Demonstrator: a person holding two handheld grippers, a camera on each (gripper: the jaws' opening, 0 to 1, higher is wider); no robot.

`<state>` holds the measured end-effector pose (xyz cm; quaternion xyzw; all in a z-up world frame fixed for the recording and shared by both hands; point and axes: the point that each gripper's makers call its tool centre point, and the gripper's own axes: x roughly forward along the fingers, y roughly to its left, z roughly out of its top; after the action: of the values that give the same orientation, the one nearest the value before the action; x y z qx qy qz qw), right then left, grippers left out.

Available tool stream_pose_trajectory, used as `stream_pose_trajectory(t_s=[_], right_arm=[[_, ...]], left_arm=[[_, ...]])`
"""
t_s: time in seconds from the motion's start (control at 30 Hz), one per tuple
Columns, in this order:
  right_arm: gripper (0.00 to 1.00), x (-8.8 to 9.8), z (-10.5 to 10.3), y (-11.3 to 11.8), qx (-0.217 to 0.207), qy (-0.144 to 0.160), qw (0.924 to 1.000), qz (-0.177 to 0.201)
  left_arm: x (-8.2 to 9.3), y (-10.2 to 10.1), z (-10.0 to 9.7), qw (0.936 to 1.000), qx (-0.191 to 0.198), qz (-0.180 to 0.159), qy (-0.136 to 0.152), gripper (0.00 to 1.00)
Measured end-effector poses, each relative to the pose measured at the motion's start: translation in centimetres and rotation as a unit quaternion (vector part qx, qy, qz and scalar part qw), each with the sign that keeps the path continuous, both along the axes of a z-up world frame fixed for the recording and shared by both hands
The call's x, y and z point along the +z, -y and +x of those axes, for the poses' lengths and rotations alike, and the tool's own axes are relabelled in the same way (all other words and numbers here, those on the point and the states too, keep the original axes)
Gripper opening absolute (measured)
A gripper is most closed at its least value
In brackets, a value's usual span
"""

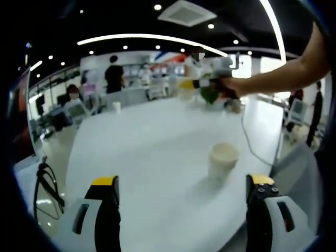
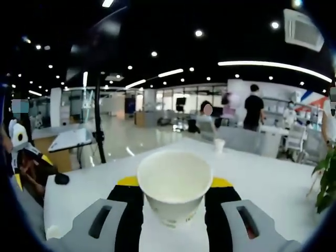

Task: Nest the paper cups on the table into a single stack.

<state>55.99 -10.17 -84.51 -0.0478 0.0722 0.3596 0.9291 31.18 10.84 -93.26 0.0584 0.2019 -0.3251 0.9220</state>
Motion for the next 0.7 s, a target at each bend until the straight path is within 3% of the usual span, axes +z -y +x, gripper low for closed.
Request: stream_pose_trajectory(t_s=[0.3,0.7], right_arm=[[0.43,0.8,-2.9,-0.3,0.004,0.006,1.0,-0.004],[0.43,2.0,-6.3,-1.1,0.015,0.015,0.9997,0.009]], left_arm=[[-0.2,0.7,-0.2,0.9996,-0.028,0.001,0.002,0.98],[0.6,0.7,-0.4,0.9996,-0.026,-0.006,0.013,0.98]])
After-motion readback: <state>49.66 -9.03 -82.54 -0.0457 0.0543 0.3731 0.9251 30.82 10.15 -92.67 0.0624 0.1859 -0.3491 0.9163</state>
